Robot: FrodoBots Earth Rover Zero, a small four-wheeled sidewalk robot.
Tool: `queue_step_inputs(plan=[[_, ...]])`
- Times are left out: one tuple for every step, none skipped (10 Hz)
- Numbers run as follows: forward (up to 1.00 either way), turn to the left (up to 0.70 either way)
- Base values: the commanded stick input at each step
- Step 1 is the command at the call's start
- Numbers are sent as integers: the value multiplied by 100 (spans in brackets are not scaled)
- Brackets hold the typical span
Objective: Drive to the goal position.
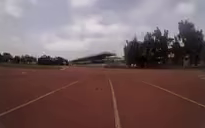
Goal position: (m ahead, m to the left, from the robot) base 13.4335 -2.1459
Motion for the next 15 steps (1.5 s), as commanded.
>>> queue_step_inputs(plan=[[45,0],[45,0],[45,0],[45,0],[45,0],[45,0],[45,0],[45,0],[45,0],[45,0],[45,0],[45,0],[45,0],[45,0],[45,0]])
